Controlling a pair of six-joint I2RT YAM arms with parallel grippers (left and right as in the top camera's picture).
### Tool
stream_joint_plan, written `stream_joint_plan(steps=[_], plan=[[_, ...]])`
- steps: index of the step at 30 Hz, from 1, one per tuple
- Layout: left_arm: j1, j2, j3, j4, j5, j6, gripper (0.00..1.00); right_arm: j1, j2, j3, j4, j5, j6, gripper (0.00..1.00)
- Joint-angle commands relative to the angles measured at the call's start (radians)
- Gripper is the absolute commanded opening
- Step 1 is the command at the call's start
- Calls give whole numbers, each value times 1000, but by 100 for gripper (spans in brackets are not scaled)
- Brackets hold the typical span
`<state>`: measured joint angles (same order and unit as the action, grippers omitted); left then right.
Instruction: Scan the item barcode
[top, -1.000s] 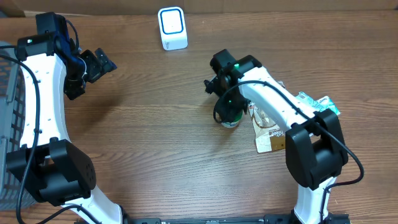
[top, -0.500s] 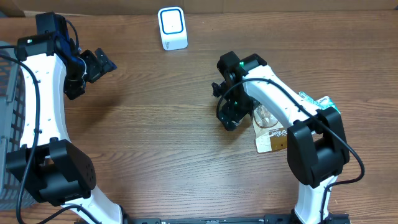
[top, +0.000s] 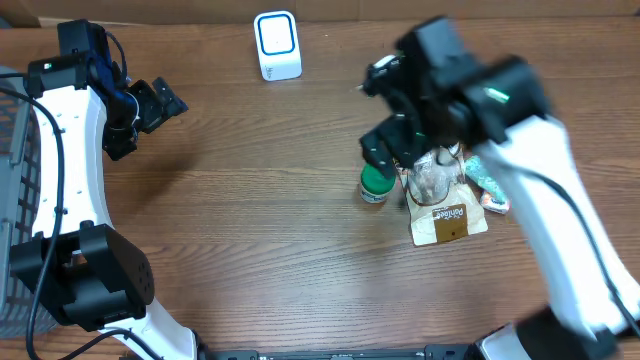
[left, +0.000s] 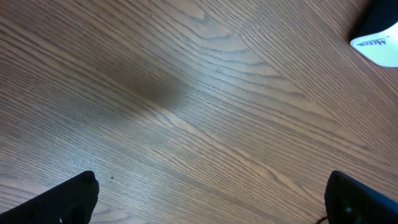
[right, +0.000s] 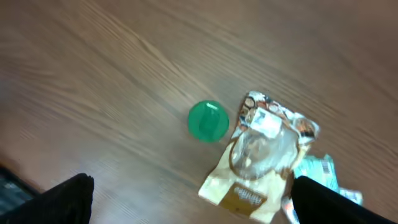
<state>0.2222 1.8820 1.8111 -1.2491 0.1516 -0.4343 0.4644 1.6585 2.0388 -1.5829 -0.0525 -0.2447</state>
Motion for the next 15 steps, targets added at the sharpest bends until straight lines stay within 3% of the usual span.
stream_joint_plan(steps=[1, 9, 15], plan=[[-10, 11, 3, 0, -6, 8, 99, -5, -134, 25, -62, -14, 87, 100], [-10, 11, 3, 0, -6, 8, 100, -5, -304, 25, -106, -132, 88, 100], [-10, 11, 3, 0, -6, 8, 100, -5, -329, 25, -109, -140, 88, 100]])
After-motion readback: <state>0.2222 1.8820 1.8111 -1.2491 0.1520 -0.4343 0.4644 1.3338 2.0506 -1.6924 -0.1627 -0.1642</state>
